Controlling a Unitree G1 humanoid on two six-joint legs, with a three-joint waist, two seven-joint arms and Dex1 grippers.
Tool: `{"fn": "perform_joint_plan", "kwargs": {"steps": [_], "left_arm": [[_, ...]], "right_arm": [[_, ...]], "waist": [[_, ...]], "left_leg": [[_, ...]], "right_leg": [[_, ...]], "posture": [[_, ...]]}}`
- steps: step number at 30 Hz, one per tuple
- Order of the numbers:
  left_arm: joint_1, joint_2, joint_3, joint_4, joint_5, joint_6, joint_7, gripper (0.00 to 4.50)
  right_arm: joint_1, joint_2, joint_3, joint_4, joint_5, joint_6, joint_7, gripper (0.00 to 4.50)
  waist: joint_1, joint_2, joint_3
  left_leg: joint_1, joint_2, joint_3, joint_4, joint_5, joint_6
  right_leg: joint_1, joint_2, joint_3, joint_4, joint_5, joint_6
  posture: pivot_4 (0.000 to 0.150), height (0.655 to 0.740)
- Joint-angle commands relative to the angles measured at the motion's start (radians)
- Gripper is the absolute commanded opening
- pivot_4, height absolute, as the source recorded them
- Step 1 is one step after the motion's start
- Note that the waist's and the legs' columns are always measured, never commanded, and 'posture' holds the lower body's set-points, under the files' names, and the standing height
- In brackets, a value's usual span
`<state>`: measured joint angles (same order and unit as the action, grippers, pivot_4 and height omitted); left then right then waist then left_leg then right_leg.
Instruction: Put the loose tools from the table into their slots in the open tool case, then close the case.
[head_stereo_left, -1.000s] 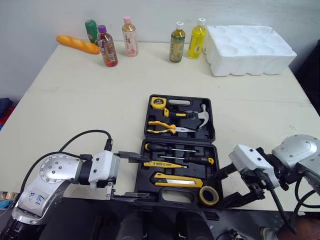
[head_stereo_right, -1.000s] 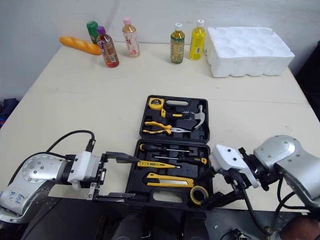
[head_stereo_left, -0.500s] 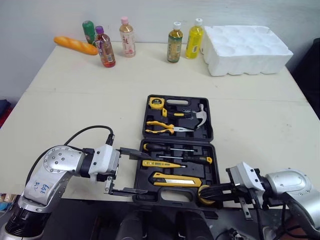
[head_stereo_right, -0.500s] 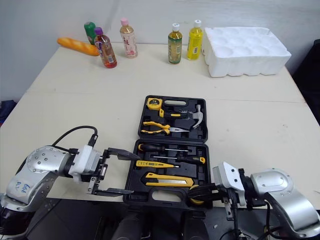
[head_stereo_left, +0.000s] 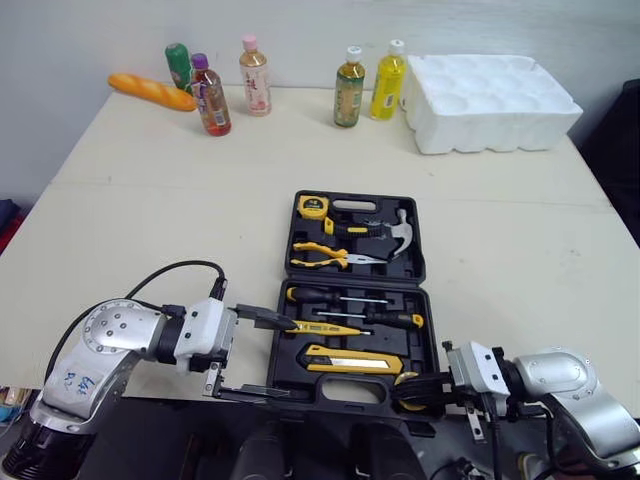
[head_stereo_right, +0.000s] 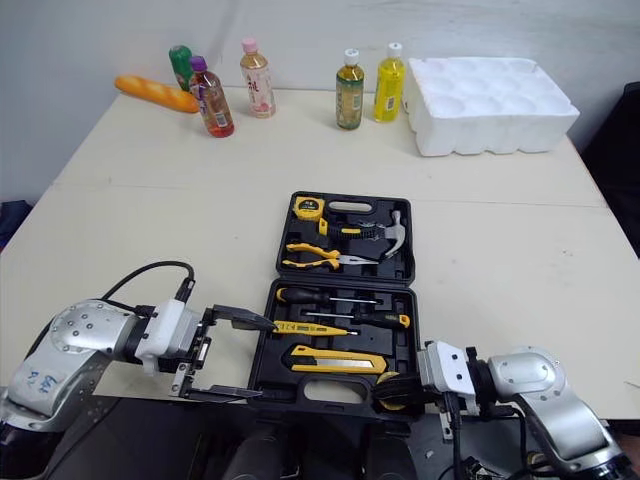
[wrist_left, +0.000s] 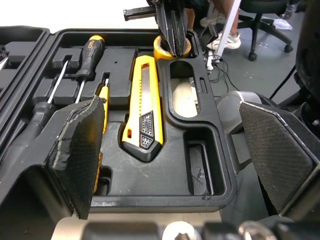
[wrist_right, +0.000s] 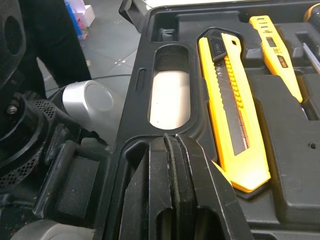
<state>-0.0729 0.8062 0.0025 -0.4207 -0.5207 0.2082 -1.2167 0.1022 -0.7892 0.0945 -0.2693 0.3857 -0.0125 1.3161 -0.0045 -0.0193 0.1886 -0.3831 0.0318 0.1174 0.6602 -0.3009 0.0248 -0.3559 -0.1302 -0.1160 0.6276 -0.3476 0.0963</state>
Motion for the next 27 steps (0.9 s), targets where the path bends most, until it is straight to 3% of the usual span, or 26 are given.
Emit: {"fn": "perform_joint_plan", "kwargs": {"steps": [1,10,19,20,23,27], "left_arm": [[0.017,0.01,0.037,-0.043,-0.005,-0.001,0.022,4.5],[0.023,0.012,0.072,-0.046,-0.023,0.031,0.062,4.5],[0.019,-0.002,0.156,0.008,-0.06,0.082,0.11,4.5],[-0.018,-0.032,0.177,0.045,-0.032,0.062,0.174,4.5],[-0.087,-0.082,0.216,0.106,0.01,0.063,0.305,4.5],[-0.09,-0.076,0.187,0.15,0.098,0.054,0.347,4.5]], "right_arm": [[0.023,0.015,0.009,0.11,-0.047,0.023,-0.048,0.05],[-0.035,0.031,0.011,0.183,0.027,0.063,-0.004,0.05],[-0.069,-0.026,-0.091,-0.149,0.263,0.352,-0.094,0.05],[-0.087,-0.045,-0.127,-0.163,0.285,0.382,-0.107,0.05],[-0.153,-0.077,-0.212,-0.111,0.288,0.423,-0.154,0.05],[-0.201,-0.095,-0.256,0.059,0.174,0.34,-0.175,0.05]], "waist": [[0.0,-0.002,-0.001],[0.0,-0.004,-0.003],[0.004,0.005,0.003],[0.005,0.006,0.003],[0.011,0.007,0.004],[0.01,0.005,0.003]], "left_leg": [[0.001,0.0,0.0,0.0,0.0,0.0],[0.016,0.001,-0.001,-0.005,-0.006,0.002],[0.011,0.001,-0.001,-0.008,-0.004,-0.002],[0.009,0.001,-0.001,-0.009,-0.003,-0.002],[0.006,-0.001,0.0,-0.007,-0.002,-0.001],[0.005,-0.001,0.002,-0.009,-0.002,0.0]], "right_leg": [[0.001,0.0,0.0,0.0,0.0,0.0],[0.014,-0.001,0.002,-0.005,0.0,-0.001],[0.007,-0.001,0.002,-0.005,-0.001,-0.002],[0.006,-0.001,0.002,-0.005,-0.001,-0.002],[0.003,-0.002,0.001,-0.003,-0.001,-0.002],[0.001,-0.001,0.001,-0.004,0.0,-0.002]], "posture": [[0.15,0.74],[0.15,0.74],[0.15,0.74],[0.15,0.74],[0.15,0.74],[0.15,0.74]]}}
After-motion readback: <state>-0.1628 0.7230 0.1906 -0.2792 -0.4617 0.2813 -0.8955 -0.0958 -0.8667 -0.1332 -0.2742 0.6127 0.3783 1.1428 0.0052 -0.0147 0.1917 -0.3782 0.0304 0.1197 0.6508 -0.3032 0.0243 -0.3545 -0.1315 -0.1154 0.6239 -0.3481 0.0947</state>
